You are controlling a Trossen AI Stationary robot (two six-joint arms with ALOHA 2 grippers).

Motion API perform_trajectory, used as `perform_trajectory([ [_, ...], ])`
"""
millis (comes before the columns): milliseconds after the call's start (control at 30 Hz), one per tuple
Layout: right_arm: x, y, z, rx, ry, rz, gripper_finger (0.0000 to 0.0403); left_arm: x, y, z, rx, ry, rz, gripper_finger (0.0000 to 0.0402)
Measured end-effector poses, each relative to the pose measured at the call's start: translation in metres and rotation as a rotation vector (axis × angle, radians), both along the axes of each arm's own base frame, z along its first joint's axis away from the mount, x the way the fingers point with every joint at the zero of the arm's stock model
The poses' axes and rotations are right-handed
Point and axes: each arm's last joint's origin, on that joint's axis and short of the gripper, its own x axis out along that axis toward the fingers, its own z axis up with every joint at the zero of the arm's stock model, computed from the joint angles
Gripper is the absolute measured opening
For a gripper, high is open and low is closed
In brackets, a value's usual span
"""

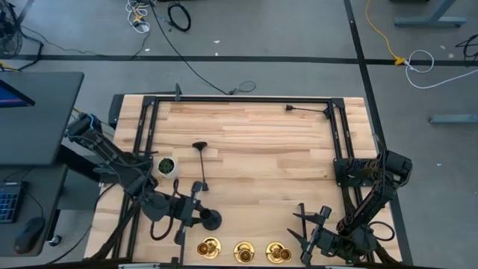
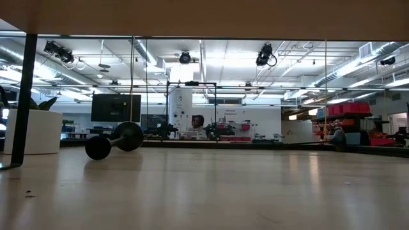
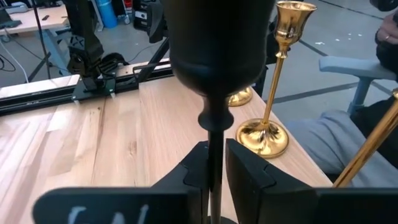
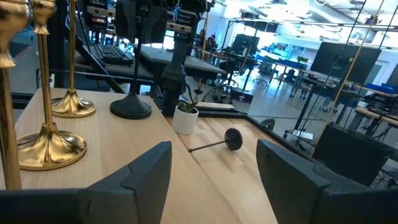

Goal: Pick & Place candle stick holders
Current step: Put the middle black candlestick on the shelf, then put the left black candlestick on the shelf

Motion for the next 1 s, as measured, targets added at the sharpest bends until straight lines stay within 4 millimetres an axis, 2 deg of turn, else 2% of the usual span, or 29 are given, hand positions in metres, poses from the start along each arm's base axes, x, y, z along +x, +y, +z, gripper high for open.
perform_trajectory([
  [633,0.0000,0.0000,0.0000,-0.006,0.003,-0.001,0.0236,-0.0081,-0.0052,0.0027,0.050,-0.025,-0.002,0.0062],
  [733,0.0000,0.0000,0.0001,-0.006,0.003,0.000,0.0236,-0.0078,-0.0045,0.0029,0.058,-0.031,0.017,0.0084],
  [1000,0.0000,0.0000,0.0000,-0.006,0.003,0.000,0.0236,-0.0064,-0.0006,0.0004,0.090,-0.016,0.063,0.0178],
])
